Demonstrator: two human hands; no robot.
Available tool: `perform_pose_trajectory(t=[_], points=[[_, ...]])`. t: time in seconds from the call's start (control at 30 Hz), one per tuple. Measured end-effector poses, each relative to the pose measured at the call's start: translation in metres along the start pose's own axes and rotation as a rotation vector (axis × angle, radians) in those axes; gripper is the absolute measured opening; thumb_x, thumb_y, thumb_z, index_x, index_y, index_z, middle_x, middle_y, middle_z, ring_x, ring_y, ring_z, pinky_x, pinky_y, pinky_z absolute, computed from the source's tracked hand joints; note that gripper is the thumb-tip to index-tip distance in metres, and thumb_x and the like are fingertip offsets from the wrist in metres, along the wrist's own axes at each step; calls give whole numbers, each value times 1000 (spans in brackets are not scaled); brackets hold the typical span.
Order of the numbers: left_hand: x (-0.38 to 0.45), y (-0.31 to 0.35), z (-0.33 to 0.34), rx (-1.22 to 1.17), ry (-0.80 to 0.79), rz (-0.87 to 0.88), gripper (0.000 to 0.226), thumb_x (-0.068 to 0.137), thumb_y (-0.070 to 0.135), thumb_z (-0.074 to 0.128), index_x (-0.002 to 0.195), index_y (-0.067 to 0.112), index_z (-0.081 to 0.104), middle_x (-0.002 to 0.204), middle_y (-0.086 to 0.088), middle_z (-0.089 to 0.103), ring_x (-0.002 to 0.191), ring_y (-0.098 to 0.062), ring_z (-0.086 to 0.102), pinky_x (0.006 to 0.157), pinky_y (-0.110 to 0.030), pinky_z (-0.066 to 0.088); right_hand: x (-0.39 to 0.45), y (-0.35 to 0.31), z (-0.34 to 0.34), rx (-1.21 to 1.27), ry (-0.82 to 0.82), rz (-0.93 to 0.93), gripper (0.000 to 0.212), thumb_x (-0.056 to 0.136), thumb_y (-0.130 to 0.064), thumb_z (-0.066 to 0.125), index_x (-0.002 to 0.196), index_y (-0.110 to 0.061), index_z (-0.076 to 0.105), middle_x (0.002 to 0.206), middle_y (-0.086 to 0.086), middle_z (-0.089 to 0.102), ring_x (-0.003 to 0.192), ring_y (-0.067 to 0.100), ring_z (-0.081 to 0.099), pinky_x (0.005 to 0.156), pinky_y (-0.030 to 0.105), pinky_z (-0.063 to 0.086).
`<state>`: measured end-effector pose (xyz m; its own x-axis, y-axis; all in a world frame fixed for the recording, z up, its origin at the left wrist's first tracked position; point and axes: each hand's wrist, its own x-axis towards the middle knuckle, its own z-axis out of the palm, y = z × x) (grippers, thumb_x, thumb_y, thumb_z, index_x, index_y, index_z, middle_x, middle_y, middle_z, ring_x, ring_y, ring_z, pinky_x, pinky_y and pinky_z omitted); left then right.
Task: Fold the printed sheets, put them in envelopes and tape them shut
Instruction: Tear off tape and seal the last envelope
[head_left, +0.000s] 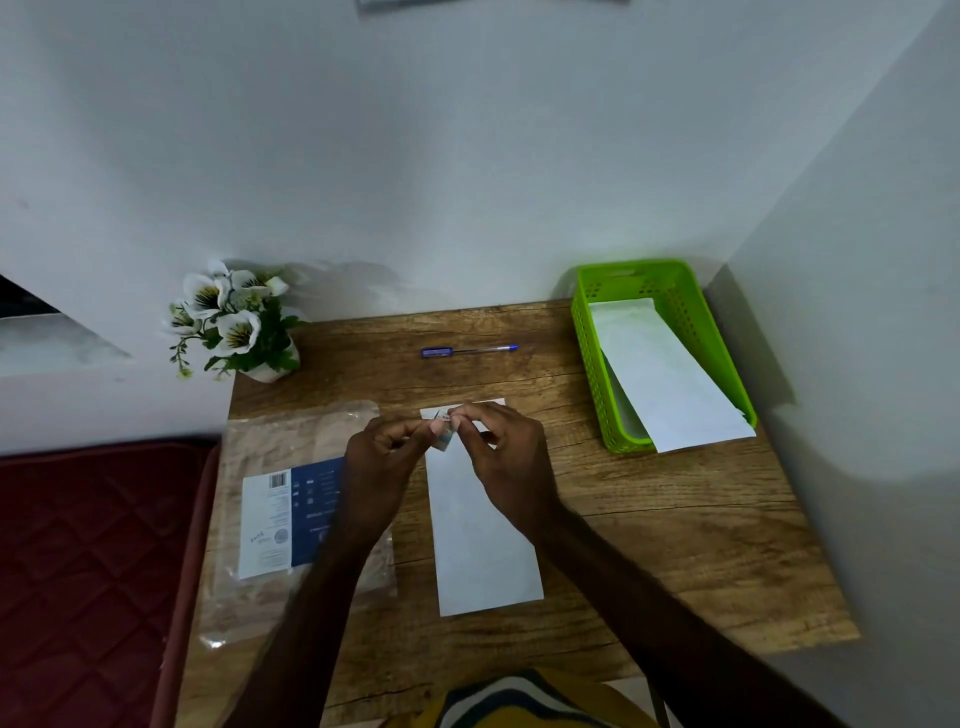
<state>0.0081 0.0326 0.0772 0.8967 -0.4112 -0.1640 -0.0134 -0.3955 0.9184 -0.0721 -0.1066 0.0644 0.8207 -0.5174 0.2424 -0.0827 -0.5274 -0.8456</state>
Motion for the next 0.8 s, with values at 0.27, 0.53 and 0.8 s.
perform_pose_trajectory(t=[0.27, 0.53, 0.8], points=[[-1, -6, 3, 77, 40, 12, 20, 94, 33, 69, 103, 20, 79, 107, 4, 75, 104, -16, 66, 93, -48, 56, 10, -4, 0, 238, -17, 421, 20, 98, -20, 69, 111, -8, 79, 99, -1, 78, 90, 12, 74, 76, 30, 64], [2, -9, 1, 104, 12, 30, 22, 96, 35, 67, 105, 18, 79, 108, 5, 74, 103, -12, 66, 89, -37, 55, 22, -9, -6, 646, 3, 870, 7, 95, -8, 70, 97, -10, 76, 99, 9, 79, 82, 16, 79, 66, 30, 64], [32, -17, -15, 438, 127, 151, 19, 96, 34, 66, 106, 21, 76, 113, 2, 70, 115, -22, 57, 97, -39, 42, 29, -3, -18, 833, 58, 1037, 13, 96, -7, 69, 109, -7, 71, 103, 12, 78, 87, 22, 79, 73, 36, 65]])
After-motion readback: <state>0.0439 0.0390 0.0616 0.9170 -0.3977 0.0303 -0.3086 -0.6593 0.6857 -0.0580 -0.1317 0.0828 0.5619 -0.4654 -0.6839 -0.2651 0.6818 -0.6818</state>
